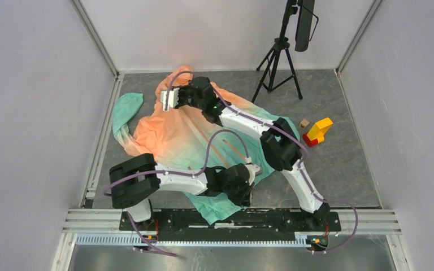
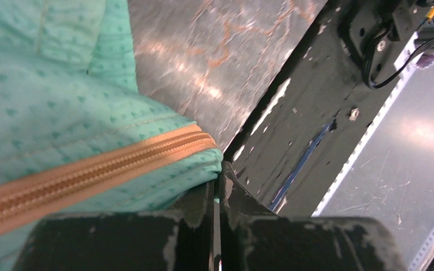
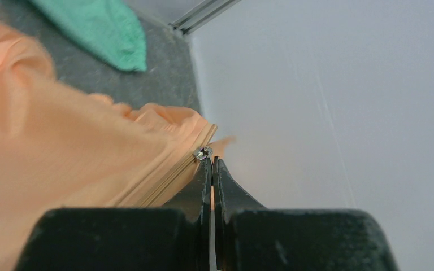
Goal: Zip up the jacket
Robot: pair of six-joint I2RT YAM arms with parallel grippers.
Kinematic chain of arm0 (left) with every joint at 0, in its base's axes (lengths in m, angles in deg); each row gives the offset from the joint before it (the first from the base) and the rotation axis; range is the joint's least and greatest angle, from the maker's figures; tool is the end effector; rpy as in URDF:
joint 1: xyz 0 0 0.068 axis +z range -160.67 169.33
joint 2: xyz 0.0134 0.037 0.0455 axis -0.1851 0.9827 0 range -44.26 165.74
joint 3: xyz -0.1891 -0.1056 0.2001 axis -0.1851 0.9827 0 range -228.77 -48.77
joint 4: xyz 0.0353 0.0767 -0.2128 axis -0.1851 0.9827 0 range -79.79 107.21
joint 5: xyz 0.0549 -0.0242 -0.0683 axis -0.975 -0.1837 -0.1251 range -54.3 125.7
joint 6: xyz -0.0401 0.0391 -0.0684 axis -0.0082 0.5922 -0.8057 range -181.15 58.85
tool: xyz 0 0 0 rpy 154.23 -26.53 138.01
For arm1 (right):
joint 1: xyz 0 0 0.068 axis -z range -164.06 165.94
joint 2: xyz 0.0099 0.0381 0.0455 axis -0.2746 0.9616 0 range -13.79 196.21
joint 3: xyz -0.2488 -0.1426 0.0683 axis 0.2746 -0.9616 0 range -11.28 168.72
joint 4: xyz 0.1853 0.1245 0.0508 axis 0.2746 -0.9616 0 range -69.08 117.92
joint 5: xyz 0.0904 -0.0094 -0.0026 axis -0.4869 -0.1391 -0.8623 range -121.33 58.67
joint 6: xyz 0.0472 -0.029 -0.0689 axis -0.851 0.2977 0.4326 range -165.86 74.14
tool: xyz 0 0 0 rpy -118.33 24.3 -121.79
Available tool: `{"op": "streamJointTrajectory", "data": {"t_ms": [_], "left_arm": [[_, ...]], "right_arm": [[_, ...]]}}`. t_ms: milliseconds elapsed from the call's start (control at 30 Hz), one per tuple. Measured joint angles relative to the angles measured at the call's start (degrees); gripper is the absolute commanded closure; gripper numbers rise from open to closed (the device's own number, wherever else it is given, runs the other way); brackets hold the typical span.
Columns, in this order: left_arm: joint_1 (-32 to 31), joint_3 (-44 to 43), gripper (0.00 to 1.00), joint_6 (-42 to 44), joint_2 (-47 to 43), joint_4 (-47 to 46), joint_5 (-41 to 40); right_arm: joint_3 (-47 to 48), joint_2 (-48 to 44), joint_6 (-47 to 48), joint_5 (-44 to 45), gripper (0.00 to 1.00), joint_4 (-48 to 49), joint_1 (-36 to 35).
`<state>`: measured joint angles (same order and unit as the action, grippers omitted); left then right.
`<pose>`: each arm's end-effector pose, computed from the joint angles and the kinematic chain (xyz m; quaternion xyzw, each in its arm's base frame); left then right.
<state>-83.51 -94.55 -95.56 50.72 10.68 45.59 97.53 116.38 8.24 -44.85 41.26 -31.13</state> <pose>0.0831 -0.3150 0.1642 0.3358 0.8733 -0.3245 0.1386 0.3756 0.4308 0.2910 -0.6281 0.4162 0.0487 0.6556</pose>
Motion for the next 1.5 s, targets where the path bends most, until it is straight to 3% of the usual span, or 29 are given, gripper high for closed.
{"op": "streamJointTrajectory", "data": {"t_ms": [200,533,833,867,900,933,1000,1100,1133,1300,1500], "left_arm": [[0.1,-6.9,0.98,3.7,7.0,-0.9,5.7],[4.1,-12.0,0.98,5.7,15.0,-3.7,19.8],[7.4,-17.0,0.98,5.3,21.3,-4.1,30.3],[7.7,-16.9,0.95,5.3,21.4,-4.3,30.8],[8.0,-16.7,0.90,5.1,21.4,-4.8,31.1],[8.4,-16.3,0.78,4.7,21.3,-5.6,31.3],[8.9,-15.0,0.51,4.0,21.0,-7.6,31.5],[10.2,-12.8,0.32,2.3,18.8,-9.6,32.7],[10.7,-12.2,0.21,2.3,17.2,-9.5,31.8],[12.9,-10.1,0.07,3.6,10.8,-5.7,25.8],[13.4,-5.9,0.01,4.1,2.2,-0.1,20.7]], "right_arm": [[16.0,10.7,-0.6,-1.2,1.00,4.2,1.0],[22.1,16.0,-4.3,-3.9,1.00,16.5,3.1],[22.3,17.7,-6.1,-8.2,0.99,20.5,2.8],[21.4,17.3,-6.1,-8.4,0.82,21.5,2.8],[20.1,16.7,-6.1,-8.5,0.32,22.5,2.9],[18.9,16.0,-6.5,-8.3,0.04,23.1,3.0],[14.8,13.7,-7.8,-6.9,0.02,25.0,3.1],[9.0,9.4,-9.4,-4.7,0.02,26.5,3.4],[7.0,7.5,-9.8,-4.2,0.02,26.4,3.4],[-4.5,-3.8,-12.2,-1.1,0.02,23.6,4.1],[-20.3,-21.0,-18.0,5.3,0.02,18.3,4.9]]}}
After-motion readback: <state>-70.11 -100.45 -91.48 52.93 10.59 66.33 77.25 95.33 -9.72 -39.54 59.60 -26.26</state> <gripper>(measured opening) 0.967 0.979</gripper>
